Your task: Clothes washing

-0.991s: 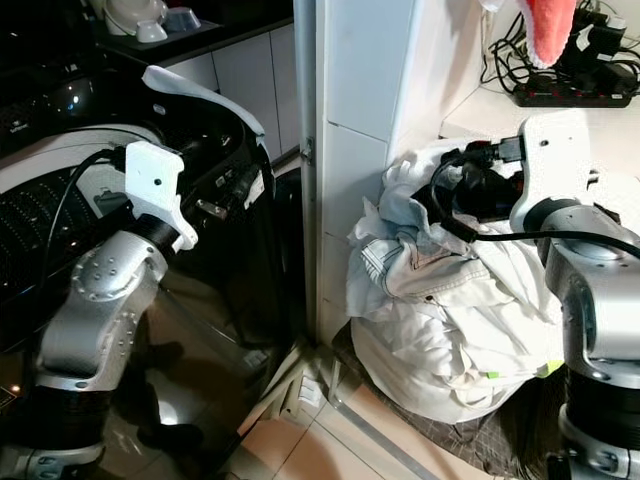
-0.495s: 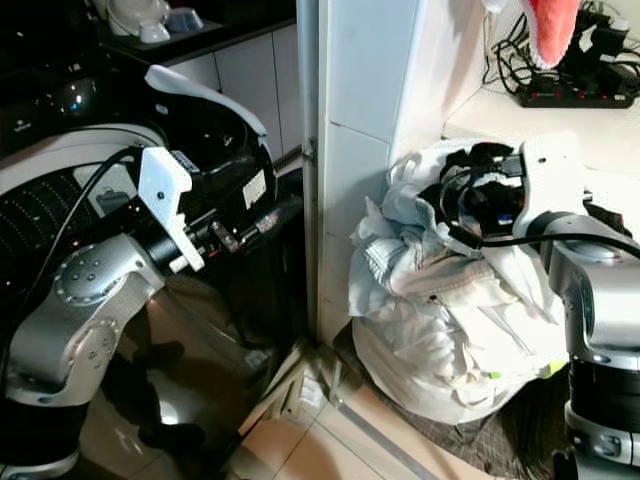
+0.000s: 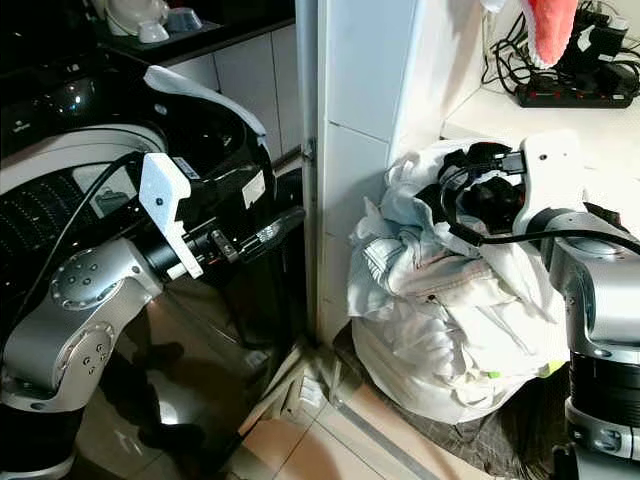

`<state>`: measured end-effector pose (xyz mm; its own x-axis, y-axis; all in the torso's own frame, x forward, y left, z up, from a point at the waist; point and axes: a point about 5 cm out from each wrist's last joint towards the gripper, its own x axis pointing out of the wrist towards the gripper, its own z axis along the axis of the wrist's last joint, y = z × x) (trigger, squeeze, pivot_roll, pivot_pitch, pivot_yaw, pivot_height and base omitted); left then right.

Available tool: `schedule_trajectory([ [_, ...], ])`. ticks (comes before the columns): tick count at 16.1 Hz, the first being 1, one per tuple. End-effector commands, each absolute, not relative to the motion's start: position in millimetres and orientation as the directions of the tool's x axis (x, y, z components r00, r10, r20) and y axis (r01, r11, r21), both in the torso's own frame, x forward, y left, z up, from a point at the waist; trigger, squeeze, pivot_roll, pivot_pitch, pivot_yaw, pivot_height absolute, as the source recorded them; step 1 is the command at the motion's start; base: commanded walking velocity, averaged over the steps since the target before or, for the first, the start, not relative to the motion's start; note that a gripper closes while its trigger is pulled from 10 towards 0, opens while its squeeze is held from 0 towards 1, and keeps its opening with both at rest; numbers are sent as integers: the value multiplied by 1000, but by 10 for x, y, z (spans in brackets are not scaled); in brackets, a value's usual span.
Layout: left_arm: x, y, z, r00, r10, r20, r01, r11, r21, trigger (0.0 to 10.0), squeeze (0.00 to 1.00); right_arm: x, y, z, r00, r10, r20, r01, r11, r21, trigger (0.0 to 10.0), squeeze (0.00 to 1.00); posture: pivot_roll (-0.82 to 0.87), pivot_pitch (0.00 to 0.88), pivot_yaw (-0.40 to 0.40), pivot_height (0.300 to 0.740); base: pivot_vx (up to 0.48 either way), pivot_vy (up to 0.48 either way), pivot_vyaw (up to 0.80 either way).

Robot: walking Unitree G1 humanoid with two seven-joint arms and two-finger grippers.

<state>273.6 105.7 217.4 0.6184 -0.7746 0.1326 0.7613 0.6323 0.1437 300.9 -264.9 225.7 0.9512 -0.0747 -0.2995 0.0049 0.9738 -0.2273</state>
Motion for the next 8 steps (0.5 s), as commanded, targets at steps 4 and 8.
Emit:
schedule_trajectory([
  [4,2701,1028,2198,595,-794,127,779,608,155,10000,0,2988,-2695,2322,950,-83,-300,16,975,-220,0,0,-30,0,31,740,0,0,0],
  [8,2629,991,2184,540,-833,125,821,553,139,10000,0,2961,-2710,2317,949,-90,-303,25,977,-213,0,0,-33,0,30,740,0,0,0],
])
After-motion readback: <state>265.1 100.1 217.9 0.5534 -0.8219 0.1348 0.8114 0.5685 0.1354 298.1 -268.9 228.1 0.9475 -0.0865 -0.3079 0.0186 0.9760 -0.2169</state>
